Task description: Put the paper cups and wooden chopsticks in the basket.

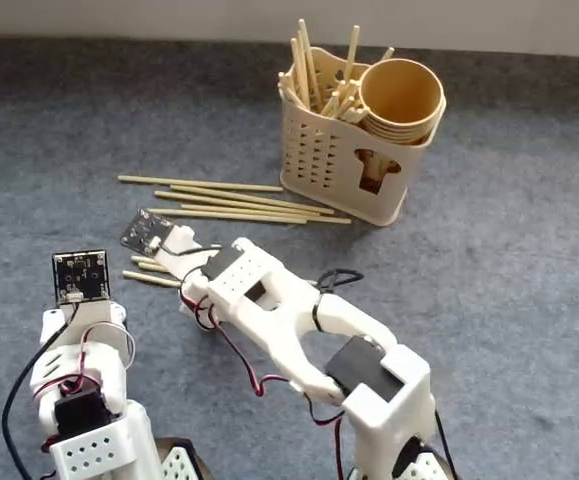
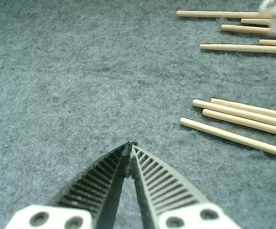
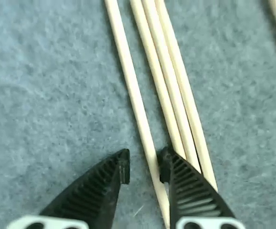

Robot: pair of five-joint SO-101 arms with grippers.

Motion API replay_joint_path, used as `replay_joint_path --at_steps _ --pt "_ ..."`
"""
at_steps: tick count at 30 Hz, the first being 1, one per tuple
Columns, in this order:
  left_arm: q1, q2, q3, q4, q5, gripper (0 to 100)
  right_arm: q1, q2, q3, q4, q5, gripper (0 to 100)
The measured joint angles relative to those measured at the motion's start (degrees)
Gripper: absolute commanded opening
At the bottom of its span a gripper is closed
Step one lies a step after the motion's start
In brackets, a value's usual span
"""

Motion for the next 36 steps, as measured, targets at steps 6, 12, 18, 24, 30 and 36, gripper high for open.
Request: replay_joint_path --at_steps 6,12,18,24,30,36 --pt "0.00 0.00 0.00 0.00 0.00 1 0.26 1.23 -1.49 0.09 0.00 4.2" --pt "0.00 0.00 0.00 0.00 0.00 1 0.35 1.32 -2.11 1.14 0.00 0.5" --pt "0.00 0.00 0.00 0.00 0.00 1 0.35 1.41 -3.34 9.85 0.00 0.5" --pt "0.00 0.00 0.00 0.00 0.00 1 0.35 1.41 -4.04 17.05 2.64 0.5" --pt "0.00 0.00 0.00 0.00 0.00 1 0.35 0.70 -4.04 20.92 6.51 0.5" --pt "0.00 0.00 0.00 0.00 0.00 1 3.69 -9.49 -2.64 21.89 5.63 0.5"
